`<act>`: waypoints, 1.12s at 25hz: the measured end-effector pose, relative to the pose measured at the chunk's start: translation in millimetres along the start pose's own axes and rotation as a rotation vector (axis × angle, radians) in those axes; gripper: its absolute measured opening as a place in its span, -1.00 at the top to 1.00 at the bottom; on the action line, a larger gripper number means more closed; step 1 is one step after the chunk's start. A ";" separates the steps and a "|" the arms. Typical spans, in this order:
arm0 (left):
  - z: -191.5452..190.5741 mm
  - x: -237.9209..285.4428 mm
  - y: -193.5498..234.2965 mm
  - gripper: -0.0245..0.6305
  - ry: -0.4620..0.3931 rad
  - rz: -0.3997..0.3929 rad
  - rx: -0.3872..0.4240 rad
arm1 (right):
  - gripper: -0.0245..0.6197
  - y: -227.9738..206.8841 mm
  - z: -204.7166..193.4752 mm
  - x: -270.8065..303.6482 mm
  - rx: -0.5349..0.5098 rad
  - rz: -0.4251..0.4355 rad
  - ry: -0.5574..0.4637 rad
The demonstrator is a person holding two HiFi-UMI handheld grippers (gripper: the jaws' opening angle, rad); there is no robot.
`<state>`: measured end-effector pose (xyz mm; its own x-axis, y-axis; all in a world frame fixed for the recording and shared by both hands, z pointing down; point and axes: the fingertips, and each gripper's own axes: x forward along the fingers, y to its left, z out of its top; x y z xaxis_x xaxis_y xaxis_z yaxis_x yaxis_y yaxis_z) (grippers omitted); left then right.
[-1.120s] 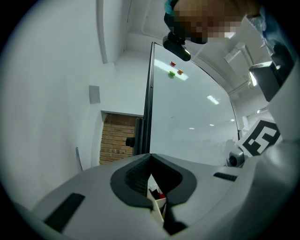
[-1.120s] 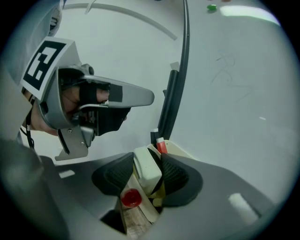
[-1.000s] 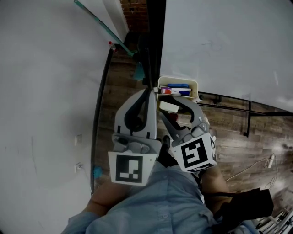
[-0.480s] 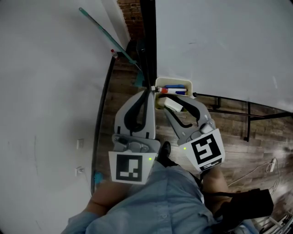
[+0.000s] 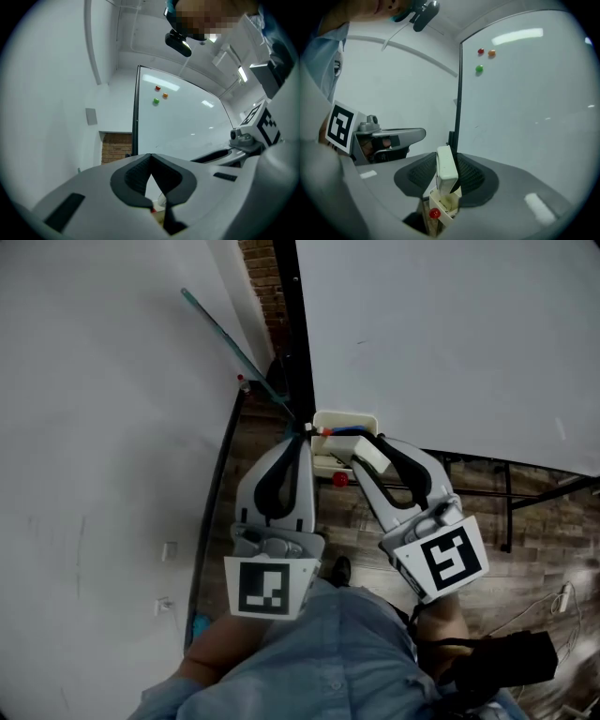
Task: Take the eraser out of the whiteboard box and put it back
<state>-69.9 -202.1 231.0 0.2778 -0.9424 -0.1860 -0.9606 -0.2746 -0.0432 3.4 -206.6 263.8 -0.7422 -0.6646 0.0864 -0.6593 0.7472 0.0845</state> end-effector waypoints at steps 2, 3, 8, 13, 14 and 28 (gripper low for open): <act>5.8 -4.3 -2.8 0.91 -0.010 0.004 0.010 | 0.50 -3.3 9.9 -9.0 -0.009 -0.013 -0.026; 8.4 -6.2 -4.1 0.91 -0.015 0.005 0.013 | 0.50 -4.7 14.6 -12.9 -0.018 -0.017 -0.039; 23.7 -16.3 -12.6 0.91 -0.055 0.003 0.062 | 0.50 -2.6 31.7 -25.0 -0.050 -0.015 -0.089; 24.0 -18.4 -22.3 0.91 -0.053 -0.025 0.047 | 0.50 -2.8 36.5 -30.9 -0.055 -0.013 -0.108; 24.2 -18.9 -22.2 0.91 -0.055 -0.020 0.046 | 0.50 -3.0 36.7 -31.5 -0.055 -0.013 -0.109; 17.9 -18.2 -19.1 0.91 -0.038 0.014 0.033 | 0.50 -7.2 32.9 -32.5 -0.050 -0.011 -0.103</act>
<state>-56.8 -176.3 217.7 0.2640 -0.9381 -0.2241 -0.9645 -0.2542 -0.0724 28.2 -190.2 227.7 -0.7449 -0.6670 -0.0174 -0.6628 0.7367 0.1340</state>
